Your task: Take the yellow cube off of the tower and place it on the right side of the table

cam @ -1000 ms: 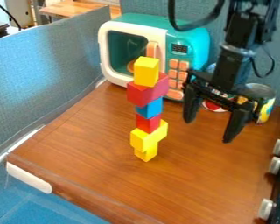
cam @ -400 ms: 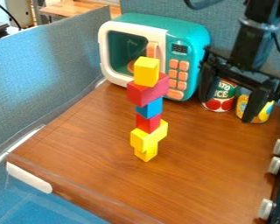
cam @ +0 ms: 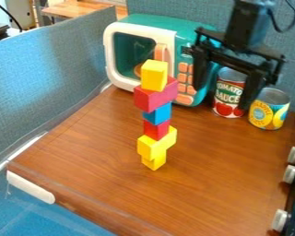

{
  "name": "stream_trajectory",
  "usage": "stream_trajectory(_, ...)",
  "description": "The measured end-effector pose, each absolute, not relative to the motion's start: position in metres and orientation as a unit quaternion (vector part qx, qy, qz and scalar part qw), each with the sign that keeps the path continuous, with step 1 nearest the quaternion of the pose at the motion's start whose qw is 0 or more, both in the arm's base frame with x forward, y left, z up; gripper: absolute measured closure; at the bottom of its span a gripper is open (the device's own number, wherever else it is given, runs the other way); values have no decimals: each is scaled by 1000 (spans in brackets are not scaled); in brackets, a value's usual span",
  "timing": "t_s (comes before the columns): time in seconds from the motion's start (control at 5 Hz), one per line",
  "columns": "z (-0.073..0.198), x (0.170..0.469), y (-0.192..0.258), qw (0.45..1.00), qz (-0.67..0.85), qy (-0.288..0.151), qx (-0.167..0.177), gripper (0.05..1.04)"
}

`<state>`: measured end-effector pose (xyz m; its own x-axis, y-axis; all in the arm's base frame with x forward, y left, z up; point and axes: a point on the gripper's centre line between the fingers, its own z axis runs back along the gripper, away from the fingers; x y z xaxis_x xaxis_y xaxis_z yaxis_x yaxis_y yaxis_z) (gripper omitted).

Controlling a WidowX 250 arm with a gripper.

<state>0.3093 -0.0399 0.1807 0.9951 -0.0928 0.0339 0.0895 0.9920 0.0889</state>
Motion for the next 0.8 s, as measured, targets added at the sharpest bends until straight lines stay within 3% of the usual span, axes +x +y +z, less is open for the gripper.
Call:
stream_trajectory(0.4,209,301,3,1000,5,-15,12,82)
stream_trajectory(0.6,218,297,23,999,29,-6,14,82)
stream_trajectory(0.8,213,294,43,998,64,15,12,82)
